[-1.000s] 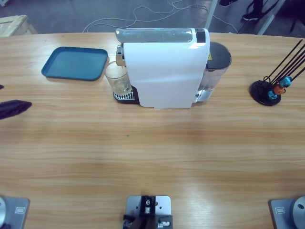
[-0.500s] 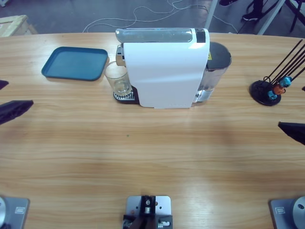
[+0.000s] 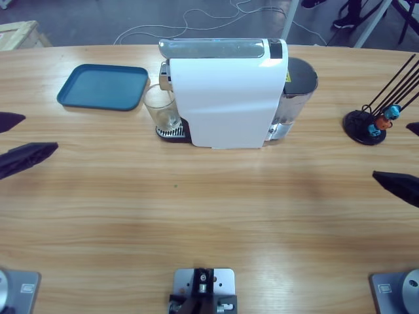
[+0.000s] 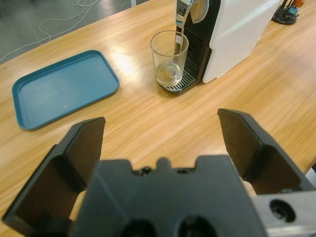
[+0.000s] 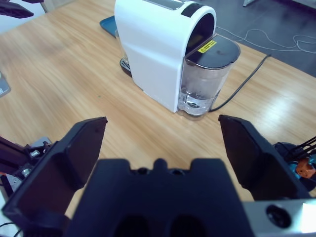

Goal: Pour coffee

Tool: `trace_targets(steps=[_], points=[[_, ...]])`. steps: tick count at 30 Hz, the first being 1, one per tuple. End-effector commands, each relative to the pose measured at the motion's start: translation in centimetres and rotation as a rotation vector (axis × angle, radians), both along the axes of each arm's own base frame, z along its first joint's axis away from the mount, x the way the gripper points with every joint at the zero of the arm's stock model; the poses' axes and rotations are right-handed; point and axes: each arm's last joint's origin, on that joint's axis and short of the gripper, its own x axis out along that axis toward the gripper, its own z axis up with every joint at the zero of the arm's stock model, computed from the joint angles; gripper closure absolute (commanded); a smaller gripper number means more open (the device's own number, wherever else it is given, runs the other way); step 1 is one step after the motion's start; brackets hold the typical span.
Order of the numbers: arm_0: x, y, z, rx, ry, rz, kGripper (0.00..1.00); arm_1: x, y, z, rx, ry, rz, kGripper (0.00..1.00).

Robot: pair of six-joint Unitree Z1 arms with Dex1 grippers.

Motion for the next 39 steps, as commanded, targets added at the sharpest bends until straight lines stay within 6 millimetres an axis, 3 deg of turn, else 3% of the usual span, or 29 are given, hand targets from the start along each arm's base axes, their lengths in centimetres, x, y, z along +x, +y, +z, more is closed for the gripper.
trace_targets(steps=[1, 39], points=[[-0.2, 0.1, -1.2, 0.032, 0.011, -0.022, 0.004, 0.8, 1.0, -1.8, -0.051, 0.076, 0.023, 0.0], [-1.3, 0.8, -0.2, -0.029, -0.047, -0.037, 0.009, 1.2, 1.4, -2.1, -0.11, 0.085, 0.048, 0.0]])
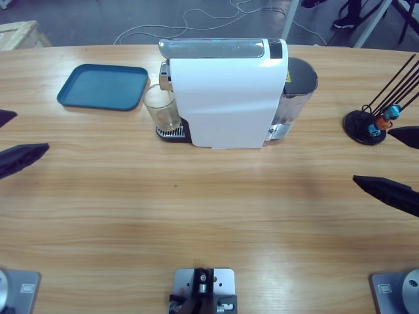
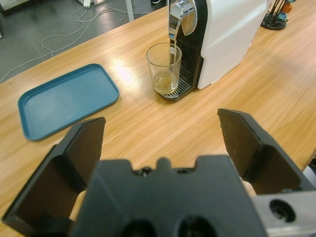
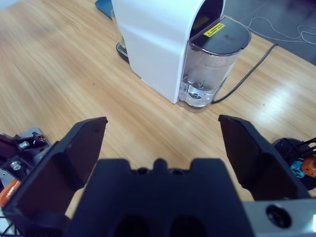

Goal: Pour coffee

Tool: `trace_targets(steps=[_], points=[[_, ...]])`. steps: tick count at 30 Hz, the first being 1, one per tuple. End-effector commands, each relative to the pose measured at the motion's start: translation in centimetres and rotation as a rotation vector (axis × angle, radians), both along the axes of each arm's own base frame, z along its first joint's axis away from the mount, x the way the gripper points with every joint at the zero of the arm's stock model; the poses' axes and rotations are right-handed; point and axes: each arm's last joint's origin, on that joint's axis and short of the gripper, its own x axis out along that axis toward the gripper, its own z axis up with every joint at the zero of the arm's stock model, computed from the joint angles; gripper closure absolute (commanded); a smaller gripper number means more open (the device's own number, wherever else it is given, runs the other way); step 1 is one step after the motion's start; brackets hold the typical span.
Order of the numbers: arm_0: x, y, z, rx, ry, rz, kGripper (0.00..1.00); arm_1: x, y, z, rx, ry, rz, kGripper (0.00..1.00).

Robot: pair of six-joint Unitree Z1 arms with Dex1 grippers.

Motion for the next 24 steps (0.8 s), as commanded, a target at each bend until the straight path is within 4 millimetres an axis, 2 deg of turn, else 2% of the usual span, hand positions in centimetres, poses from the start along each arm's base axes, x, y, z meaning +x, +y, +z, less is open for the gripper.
trace_targets(steps=[1, 12, 24], points=[[-0.4, 0.2, -0.5, -0.017, 0.012, -0.005, 0.009, 0.2, 0.5, -1.3, -0.05, 0.054, 0.037, 0.0], [0.7, -0.5, 0.1, -0.015, 0.028, 0.004, 0.023, 0.2, 0.5, -1.3, -0.056, 0.057, 0.033, 0.0], [1.6, -1.3, -0.5, 0.006, 0.065, -0.018, 0.023, 0.3, 0.6, -1.4, -0.061, 0.064, 0.034, 0.0]])
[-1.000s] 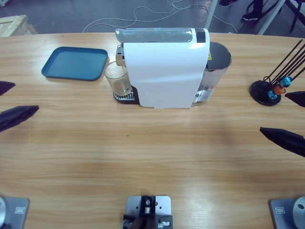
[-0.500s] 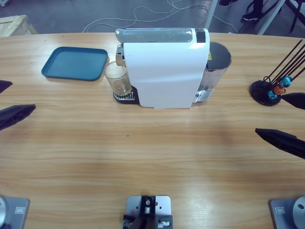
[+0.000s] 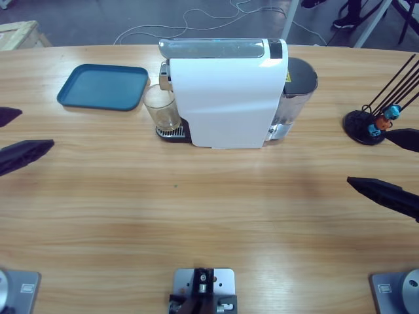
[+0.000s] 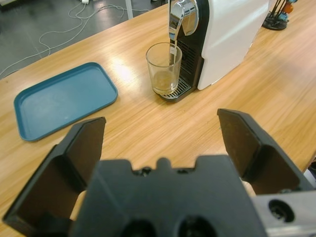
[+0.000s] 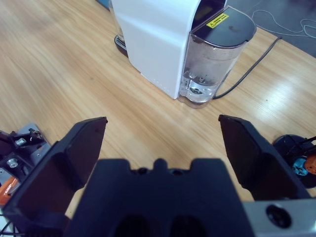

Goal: Pour coffee

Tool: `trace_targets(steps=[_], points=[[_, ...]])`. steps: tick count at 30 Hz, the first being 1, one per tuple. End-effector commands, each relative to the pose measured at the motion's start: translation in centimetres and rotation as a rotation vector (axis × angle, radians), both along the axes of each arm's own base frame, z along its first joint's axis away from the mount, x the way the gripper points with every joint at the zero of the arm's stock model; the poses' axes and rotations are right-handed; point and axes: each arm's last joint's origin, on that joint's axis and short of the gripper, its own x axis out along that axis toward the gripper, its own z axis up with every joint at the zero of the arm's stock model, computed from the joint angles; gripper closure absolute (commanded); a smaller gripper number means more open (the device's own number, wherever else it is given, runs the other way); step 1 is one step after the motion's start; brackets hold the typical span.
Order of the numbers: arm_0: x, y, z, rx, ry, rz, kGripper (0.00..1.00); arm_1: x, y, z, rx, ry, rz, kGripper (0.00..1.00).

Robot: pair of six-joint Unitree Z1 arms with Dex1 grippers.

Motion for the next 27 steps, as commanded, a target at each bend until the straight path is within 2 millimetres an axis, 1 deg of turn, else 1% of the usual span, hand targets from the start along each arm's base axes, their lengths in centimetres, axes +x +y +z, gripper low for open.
trace_targets(steps=[1, 22, 25, 27], points=[[0.8, -0.8, -0.7, 0.006, 0.049, -0.023, 0.023, 0.0, 0.3, -1.1, -0.042, 0.045, 0.034, 0.0], [2.4, -2.3, -1.7, 0.018, 0.119, -0.087, 0.018, 0.0, 0.3, -1.1, -0.044, 0.046, 0.035, 0.0], [3.5, -3.3, -2.3, 0.033, 0.149, -0.105, 0.018, 0.0, 0.3, -1.1, -0.043, 0.047, 0.035, 0.0], [5.3, -4.6, -2.9, 0.052, 0.166, -0.11, 0.018, 0.0, 0.3, -1.1, -0.044, 0.047, 0.034, 0.0]])
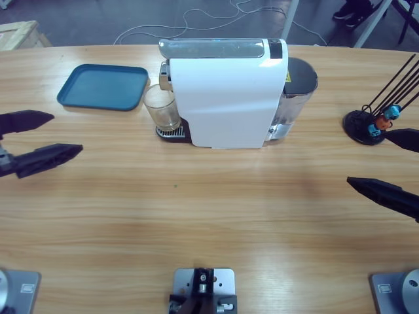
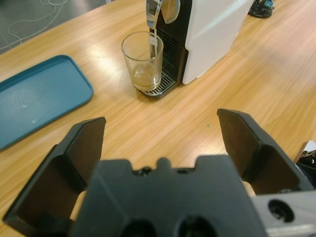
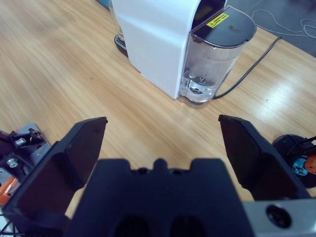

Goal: Pour coffee

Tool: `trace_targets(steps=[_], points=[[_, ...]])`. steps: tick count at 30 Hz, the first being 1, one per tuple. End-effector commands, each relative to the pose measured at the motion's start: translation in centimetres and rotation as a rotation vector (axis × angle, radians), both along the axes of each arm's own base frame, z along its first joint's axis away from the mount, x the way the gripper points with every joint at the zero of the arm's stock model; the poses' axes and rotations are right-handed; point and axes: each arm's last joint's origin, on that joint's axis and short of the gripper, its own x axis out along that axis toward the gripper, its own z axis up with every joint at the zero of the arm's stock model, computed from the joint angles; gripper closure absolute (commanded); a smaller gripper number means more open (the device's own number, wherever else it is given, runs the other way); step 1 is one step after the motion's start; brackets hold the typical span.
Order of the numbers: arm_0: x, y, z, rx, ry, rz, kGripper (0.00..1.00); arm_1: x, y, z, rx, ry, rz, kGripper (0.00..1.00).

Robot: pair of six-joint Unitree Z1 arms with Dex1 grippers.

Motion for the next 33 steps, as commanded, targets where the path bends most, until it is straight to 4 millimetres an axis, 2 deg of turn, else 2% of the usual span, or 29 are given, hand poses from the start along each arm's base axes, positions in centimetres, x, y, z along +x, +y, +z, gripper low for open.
trace_targets(steps=[1, 6, 11, 28, 33], points=[[4.1, -3.2, -2.2, 0.051, 0.083, -0.036, 0.018, 0.0, 0.3, -1.1, -0.044, 0.047, 0.034, 0.0], [9.2, -6.9, -3.4, 0.091, 0.074, -0.063, 0.018, 0.0, 0.3, -1.1, -0.047, 0.049, 0.033, 0.0], [12.4, -9.5, -5.1, 0.091, 0.064, -0.081, 0.018, 0.1, 0.4, -1.0, -0.052, 0.053, 0.033, 0.0], [16.3, -12.8, -8.8, 0.091, 0.126, -0.122, 0.018, 0.1, 0.4, -1.0, -0.053, 0.054, 0.032, 0.0], [16.8, -13.2, -9.0, 0.091, 0.124, -0.123, 0.023, 0.1, 0.4, -1.0, -0.054, 0.056, 0.032, 0.0]])
